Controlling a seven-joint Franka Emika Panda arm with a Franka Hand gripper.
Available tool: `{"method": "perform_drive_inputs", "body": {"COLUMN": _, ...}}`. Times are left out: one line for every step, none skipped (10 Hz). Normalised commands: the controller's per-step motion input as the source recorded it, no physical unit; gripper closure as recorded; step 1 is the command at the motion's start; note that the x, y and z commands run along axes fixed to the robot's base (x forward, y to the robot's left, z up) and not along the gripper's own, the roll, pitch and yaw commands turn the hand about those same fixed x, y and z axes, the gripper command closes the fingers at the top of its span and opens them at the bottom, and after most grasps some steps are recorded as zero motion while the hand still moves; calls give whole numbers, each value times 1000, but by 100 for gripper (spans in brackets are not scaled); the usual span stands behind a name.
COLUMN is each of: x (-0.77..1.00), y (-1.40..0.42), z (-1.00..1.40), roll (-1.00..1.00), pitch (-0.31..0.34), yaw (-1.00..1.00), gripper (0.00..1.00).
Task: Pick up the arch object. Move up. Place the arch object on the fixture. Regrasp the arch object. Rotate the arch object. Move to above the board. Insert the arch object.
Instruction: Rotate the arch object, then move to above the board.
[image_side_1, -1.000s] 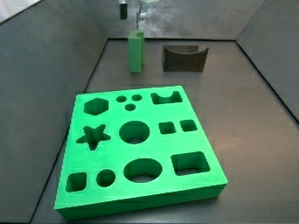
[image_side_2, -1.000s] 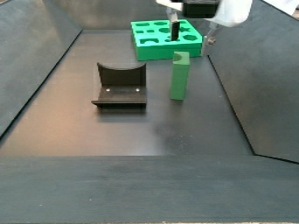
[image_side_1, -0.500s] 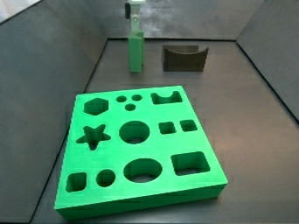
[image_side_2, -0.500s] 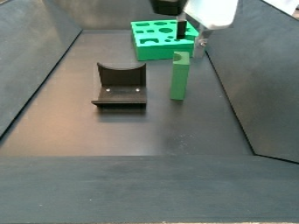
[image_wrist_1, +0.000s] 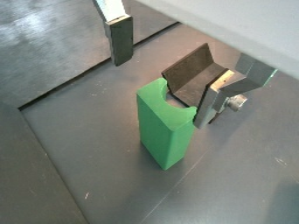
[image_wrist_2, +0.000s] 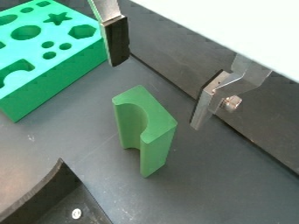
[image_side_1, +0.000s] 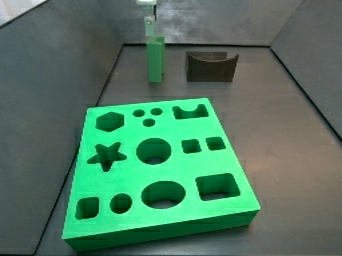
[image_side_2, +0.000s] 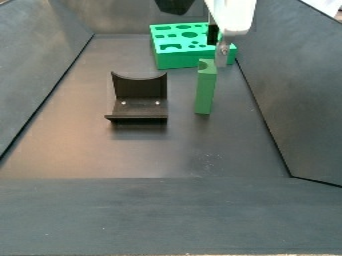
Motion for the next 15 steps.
{"method": "perform_drive_inputs", "body": {"x": 9, "y": 1, "z": -1000, "roll": 1, "pitch": -10, "yaw": -98, "gripper": 0}}
{"method": "perform_drive_inputs", "body": {"x": 15, "y": 4, "z": -1000, "roll": 5, "pitch": -22, "yaw": -65, "gripper": 0}}
{"method": "perform_drive_inputs", "body": {"x": 15, "y": 9, "z": -953, "roll": 10, "pitch": -30, "yaw": -50, "gripper": 0}}
{"method": "perform_drive_inputs", "body": {"x": 16, "y": 13, "z": -799, "roll": 13, "pitch": -35, "yaw": -46, "gripper": 0}}
{"method": "perform_drive_inputs", "body": {"x": 19, "y": 16, "z": -643, "roll": 16, "pitch": -39, "yaw": -43, "gripper": 0}}
{"method": "perform_drive_inputs", "body": {"x": 20, "y": 21, "z": -437, "roll": 19, "pitch": -34, "yaw": -41, "gripper": 0}}
{"method": "perform_drive_inputs", "body": {"x": 26, "y": 25, "z": -237, "roll": 23, "pitch": -30, "yaw": -40, "gripper": 0}}
{"method": "perform_drive_inputs", "body": {"x": 0, "y": 0, "z": 0, "roll": 25, "pitch": -29, "yaw": -41, "gripper": 100}}
{"method": "perform_drive_inputs", "body": {"x": 206, "y": -117, "z": 1000, "roll": 178, "pitch": -167, "yaw": -36, "gripper": 100}}
{"method": "perform_drive_inputs", "body": {"x": 202, "y": -117, "z": 1000, "roll": 176, "pitch": -152, "yaw": -33, "gripper": 100}}
{"method": "perform_drive_inputs", "body": {"x": 180, "y": -109, "z": 1000, "roll": 170, "pitch": -64, "yaw": -8, "gripper": 100}}
{"method": "perform_drive_inputs", "body": {"x": 174, "y": -107, "z": 1000, "roll": 165, "pitch": -28, "yaw": -1, "gripper": 100}}
{"method": "perform_drive_inputs", "body": {"x": 165, "y": -102, "z": 1000, "roll": 157, "pitch": 32, "yaw": 9, "gripper": 100}}
{"method": "perform_drive_inputs", "body": {"x": 161, "y": -100, "z": 1000, "roll": 150, "pitch": 73, "yaw": 16, "gripper": 100}}
{"method": "perform_drive_inputs", "body": {"x": 158, "y": -96, "z": 1000, "roll": 145, "pitch": 96, "yaw": 22, "gripper": 100}}
